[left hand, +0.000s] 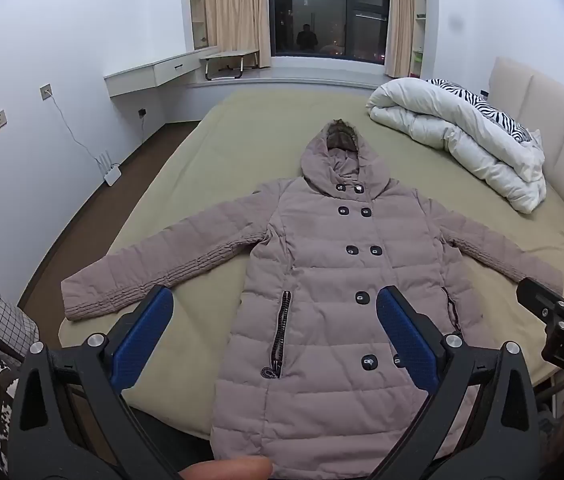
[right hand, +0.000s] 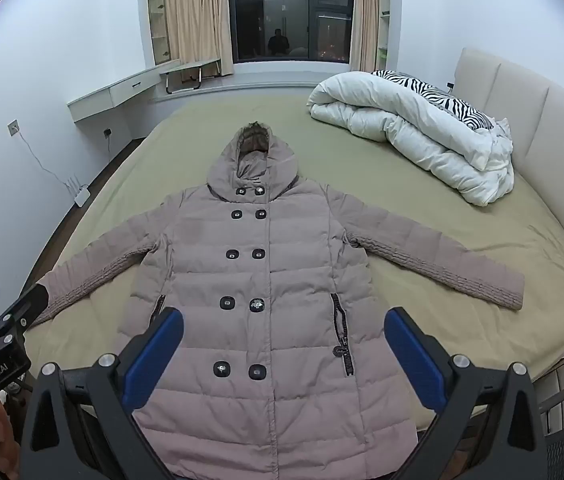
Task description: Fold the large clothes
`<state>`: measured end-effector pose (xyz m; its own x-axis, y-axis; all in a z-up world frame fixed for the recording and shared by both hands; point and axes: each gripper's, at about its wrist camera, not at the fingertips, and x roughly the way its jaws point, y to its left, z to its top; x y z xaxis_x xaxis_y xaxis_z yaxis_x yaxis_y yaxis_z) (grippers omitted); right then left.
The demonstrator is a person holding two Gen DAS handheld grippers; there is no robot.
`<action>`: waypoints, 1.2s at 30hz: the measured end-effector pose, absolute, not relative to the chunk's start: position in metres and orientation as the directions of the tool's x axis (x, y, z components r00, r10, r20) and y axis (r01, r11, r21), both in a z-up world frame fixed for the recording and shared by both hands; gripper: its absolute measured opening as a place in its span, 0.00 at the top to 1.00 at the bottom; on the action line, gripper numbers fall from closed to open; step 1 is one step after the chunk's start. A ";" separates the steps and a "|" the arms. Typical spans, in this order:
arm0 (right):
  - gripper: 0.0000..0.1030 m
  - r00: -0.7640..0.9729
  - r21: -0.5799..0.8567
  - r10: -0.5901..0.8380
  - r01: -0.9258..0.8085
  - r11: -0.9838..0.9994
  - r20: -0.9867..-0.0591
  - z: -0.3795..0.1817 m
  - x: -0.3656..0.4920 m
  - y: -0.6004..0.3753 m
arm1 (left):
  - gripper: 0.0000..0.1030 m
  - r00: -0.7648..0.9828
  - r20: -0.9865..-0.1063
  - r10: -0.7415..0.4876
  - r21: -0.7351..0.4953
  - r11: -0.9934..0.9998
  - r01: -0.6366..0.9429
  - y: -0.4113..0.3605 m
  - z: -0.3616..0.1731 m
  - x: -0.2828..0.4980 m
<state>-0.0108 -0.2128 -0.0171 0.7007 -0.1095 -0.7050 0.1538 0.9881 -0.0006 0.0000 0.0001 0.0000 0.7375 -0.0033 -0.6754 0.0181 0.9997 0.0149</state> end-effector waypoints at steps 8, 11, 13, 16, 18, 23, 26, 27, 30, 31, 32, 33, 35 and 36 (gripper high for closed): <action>0.00 0.699 0.004 -0.105 0.152 0.988 -0.707 -0.018 -0.012 -0.212 | 0.00 0.733 -0.680 -0.003 0.010 1.000 0.013 0.003 -0.001 0.000; 0.00 0.699 0.004 -0.106 0.154 0.988 -0.707 -0.019 -0.011 -0.212 | 0.00 0.734 -0.679 0.004 0.021 1.000 0.014 -0.004 -0.002 -0.007; 0.00 0.700 0.004 -0.105 0.153 0.988 -0.707 -0.019 -0.012 -0.212 | 0.00 0.734 -0.680 0.004 0.021 1.000 0.013 0.000 -0.003 -0.004; 0.00 0.700 0.003 -0.106 0.152 0.988 -0.707 -0.021 -0.012 -0.212 | 0.00 0.733 -0.680 0.005 0.021 1.000 0.012 0.000 -0.003 -0.004; 0.00 0.699 0.005 -0.106 0.154 0.988 -0.707 -0.021 -0.011 -0.212 | 0.00 0.731 -0.682 0.005 0.021 1.000 0.012 0.000 -0.003 -0.004; 0.00 0.696 0.002 -0.106 0.153 0.988 -0.710 -0.022 -0.011 -0.212 | 0.00 0.729 -0.684 0.002 0.018 1.000 0.013 0.001 -0.004 -0.007; 0.00 0.696 0.002 -0.107 0.154 0.988 -0.710 -0.022 -0.011 -0.212 | 0.00 0.725 -0.688 0.003 0.014 1.000 0.009 0.003 -0.008 -0.003; 0.00 0.696 0.001 -0.108 0.154 0.988 -0.710 -0.022 -0.012 -0.211 | 0.00 0.725 -0.689 0.002 0.014 1.000 0.010 0.003 -0.008 -0.003; 0.00 0.695 0.001 -0.107 0.154 0.988 -0.711 -0.023 -0.012 -0.212 | 0.00 0.725 -0.689 0.004 0.015 1.000 0.009 0.002 -0.008 -0.004; 0.00 0.695 0.002 -0.106 0.153 0.988 -0.711 -0.023 -0.011 -0.212 | 0.00 0.724 -0.690 0.004 0.014 1.000 0.008 0.003 -0.009 -0.004; 0.00 0.695 0.002 -0.107 0.154 0.988 -0.711 -0.023 -0.011 -0.212 | 0.00 0.724 -0.690 0.003 0.013 1.000 0.009 0.003 -0.009 -0.003; 0.00 0.695 0.002 -0.106 0.153 0.988 -0.711 -0.024 -0.011 -0.212 | 0.00 0.724 -0.690 0.003 0.013 1.000 0.009 0.003 -0.009 -0.004; 0.00 0.695 0.002 -0.106 0.153 0.988 -0.712 -0.024 -0.011 -0.212 | 0.00 0.723 -0.690 0.002 0.012 1.000 0.009 0.004 -0.011 -0.004; 0.00 0.694 0.002 -0.106 0.153 0.988 -0.712 -0.024 -0.011 -0.212 | 0.00 0.724 -0.690 0.002 0.012 1.000 0.009 0.004 -0.011 -0.004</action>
<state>-0.0112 -0.2121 -0.0240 0.6942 -0.1064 -0.7119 0.1534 0.9882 0.0019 -0.0041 0.0039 -0.0108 0.7240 0.0018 -0.6898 0.0092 0.9999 0.0123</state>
